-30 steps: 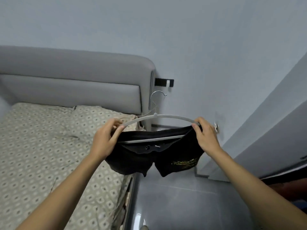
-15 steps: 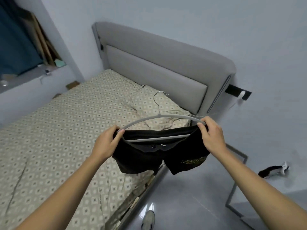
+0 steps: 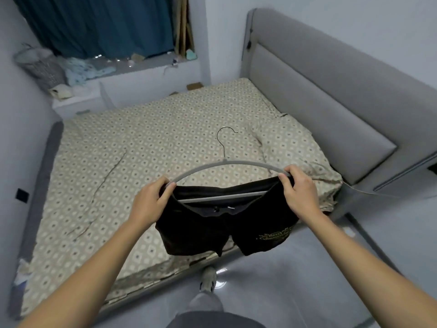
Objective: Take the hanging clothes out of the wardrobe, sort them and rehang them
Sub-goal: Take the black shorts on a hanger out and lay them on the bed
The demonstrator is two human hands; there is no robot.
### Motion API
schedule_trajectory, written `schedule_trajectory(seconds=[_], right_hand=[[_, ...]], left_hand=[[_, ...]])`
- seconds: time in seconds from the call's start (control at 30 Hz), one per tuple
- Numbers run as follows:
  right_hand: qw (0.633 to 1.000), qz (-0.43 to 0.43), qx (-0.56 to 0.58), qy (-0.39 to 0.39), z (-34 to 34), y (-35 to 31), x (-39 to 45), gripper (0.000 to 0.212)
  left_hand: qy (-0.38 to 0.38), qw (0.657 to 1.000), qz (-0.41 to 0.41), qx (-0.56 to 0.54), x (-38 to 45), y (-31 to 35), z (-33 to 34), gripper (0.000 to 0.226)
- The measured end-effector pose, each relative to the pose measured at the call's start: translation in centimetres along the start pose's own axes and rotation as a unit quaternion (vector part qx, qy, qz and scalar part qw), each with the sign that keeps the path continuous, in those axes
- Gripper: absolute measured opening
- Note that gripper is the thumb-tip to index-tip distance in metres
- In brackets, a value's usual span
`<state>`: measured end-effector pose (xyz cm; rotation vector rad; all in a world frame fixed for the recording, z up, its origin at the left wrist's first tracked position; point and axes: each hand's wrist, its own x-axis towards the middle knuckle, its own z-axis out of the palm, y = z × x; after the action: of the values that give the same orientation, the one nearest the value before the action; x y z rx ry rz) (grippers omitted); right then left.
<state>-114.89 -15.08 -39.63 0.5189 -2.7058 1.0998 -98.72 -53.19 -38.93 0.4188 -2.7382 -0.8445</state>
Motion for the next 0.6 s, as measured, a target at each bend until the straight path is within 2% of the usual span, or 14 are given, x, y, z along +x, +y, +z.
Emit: schedule_trajectory(seconds=[0.2, 0.33, 0.43, 0.53, 0.6], right_hand=[[0.998, -0.014, 0.009, -0.054, 5.8, -1.5, 3.6, 0.016], [0.996, -0.004, 0.01, -0.092, 9.8, -1.4, 6.8, 0.015], [0.993, 0.002, 0.011, -0.116, 12.4, -1.1, 9.1, 0.017], [0.99, 0.014, 0.003, -0.141, 15.0, -1.0, 11.2, 0.019], [0.988, 0.022, -0.005, -0.154, 16.7, -1.2, 12.5, 0.021]], left_hand=[[0.001, 0.998, -0.059, -0.026, 0.5, -4.6, -0.3, 0.025], [-0.032, 0.99, -0.079, -0.109, 2.8, -8.5, 0.7, 0.014], [-0.087, 0.978, -0.106, -0.154, 4.1, -11.2, 1.6, 0.036], [-0.138, 0.978, -0.116, -0.102, 5.5, -14.2, 2.7, 0.066], [-0.144, 0.978, -0.125, -0.087, 6.5, -15.7, 3.2, 0.064]])
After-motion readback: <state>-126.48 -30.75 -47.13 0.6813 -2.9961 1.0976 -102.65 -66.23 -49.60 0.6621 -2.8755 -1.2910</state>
